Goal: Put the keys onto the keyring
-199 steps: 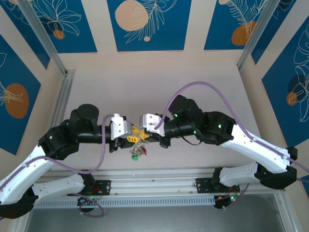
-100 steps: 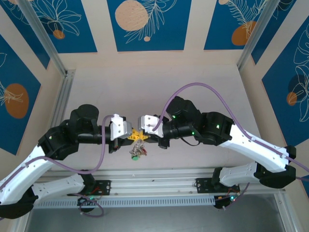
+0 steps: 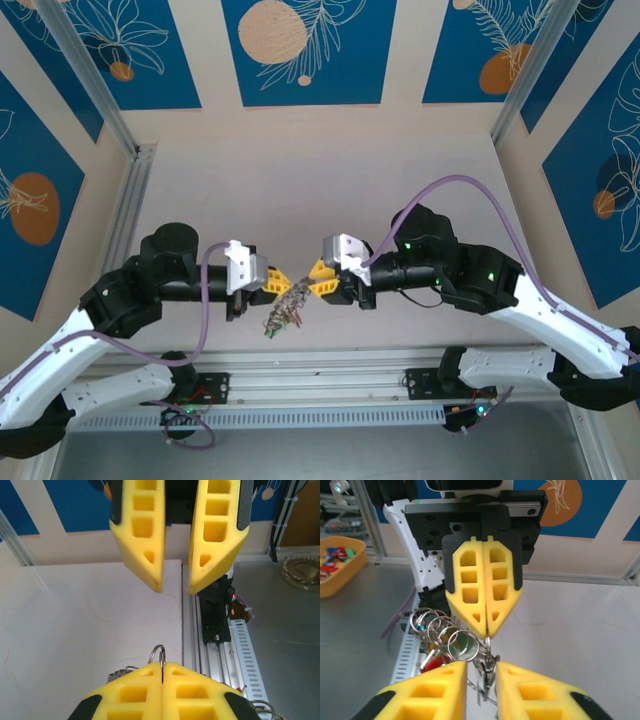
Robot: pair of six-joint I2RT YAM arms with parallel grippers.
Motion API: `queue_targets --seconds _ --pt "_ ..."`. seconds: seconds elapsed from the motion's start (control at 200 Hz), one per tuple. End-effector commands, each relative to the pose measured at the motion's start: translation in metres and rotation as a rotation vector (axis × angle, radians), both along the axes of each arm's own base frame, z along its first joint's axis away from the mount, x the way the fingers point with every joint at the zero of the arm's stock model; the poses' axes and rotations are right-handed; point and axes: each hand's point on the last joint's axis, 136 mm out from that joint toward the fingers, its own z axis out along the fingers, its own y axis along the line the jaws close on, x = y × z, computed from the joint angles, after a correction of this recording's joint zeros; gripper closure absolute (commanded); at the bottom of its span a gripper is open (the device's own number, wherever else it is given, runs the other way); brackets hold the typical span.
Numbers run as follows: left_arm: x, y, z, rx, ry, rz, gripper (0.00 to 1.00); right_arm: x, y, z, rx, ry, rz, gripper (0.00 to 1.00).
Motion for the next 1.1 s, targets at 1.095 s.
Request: queue_targets --seconds 1.095 --pt "-0.029 0.002 0.055 -0.395 -0.003 -0.145 1.00 -0.015 0.020 -0.012 0.073 0.194 0.139 0.86"
